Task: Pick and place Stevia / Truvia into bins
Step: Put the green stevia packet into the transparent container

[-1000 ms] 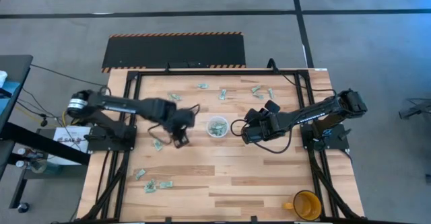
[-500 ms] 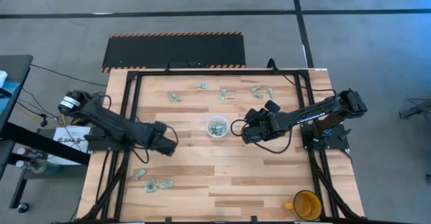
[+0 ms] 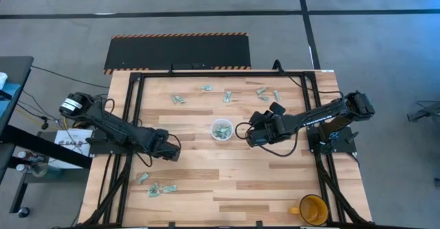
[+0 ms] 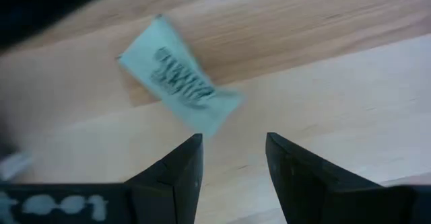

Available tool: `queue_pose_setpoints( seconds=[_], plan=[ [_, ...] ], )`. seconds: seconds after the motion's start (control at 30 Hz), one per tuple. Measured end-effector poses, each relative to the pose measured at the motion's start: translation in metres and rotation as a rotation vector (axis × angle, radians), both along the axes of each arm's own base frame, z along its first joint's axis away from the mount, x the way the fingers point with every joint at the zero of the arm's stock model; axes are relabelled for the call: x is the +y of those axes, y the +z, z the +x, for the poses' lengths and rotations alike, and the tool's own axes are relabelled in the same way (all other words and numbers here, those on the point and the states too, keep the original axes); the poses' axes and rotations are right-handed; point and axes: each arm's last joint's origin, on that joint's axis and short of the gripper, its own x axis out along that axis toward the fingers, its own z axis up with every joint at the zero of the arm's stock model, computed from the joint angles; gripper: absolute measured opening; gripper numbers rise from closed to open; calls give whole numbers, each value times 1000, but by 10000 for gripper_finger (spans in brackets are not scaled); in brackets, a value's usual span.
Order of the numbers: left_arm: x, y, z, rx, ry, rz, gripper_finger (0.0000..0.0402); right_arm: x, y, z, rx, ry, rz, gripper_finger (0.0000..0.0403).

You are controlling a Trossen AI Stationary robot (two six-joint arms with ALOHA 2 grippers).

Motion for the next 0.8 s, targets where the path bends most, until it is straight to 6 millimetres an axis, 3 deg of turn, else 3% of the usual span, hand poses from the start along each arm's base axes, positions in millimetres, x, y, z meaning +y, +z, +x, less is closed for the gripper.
queue_pose_setpoints(
  seconds=[0.53,0.8],
  plan=[
    [9,-24,-17,10,90,91,153,0,0,1,-12,5,0,134],
    [9,-26,-16,8,20,89,151,0,0,2,-14,4,1,134]
  ],
)
